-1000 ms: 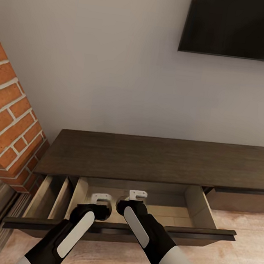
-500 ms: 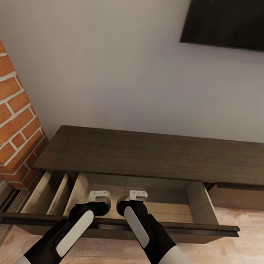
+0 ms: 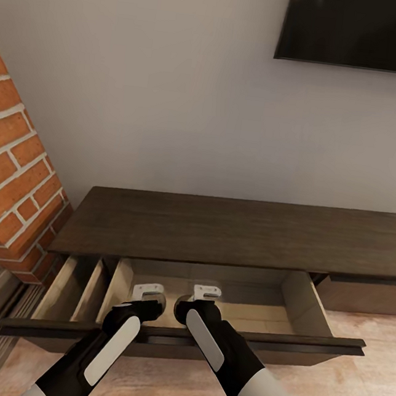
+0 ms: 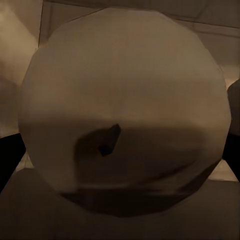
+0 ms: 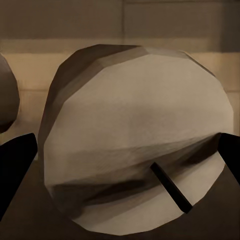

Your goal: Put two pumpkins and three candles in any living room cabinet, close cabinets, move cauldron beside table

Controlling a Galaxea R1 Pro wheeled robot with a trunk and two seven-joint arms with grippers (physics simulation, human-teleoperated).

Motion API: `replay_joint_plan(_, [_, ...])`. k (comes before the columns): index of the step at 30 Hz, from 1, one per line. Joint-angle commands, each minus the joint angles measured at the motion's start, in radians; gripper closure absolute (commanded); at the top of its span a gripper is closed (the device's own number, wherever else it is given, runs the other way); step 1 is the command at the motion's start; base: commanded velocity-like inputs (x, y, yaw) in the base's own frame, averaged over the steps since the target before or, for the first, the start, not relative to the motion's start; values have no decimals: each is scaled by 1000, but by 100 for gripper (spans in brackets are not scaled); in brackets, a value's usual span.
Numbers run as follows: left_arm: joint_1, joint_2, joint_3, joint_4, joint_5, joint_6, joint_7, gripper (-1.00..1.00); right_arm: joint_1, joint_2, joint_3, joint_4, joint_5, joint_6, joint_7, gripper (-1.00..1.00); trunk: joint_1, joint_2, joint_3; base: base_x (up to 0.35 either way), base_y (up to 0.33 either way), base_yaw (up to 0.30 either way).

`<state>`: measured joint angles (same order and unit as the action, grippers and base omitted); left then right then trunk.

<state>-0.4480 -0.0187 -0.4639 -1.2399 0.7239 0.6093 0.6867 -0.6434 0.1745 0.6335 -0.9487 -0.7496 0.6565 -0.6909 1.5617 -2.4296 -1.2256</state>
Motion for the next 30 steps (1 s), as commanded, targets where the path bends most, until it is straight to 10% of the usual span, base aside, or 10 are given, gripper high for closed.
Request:
replay_joint_plan(1, [-1,0,-1,-1,11,0,9,100,-1,0,2,-1,-8,1,-9,100,0,0,-1,52,69,0])
replay_joint_plan(30, [-1,-9,-1,-18,6,16,11,100,5,0,-10,-22,-10,-9,0,100,0,0,-1,62,35,0])
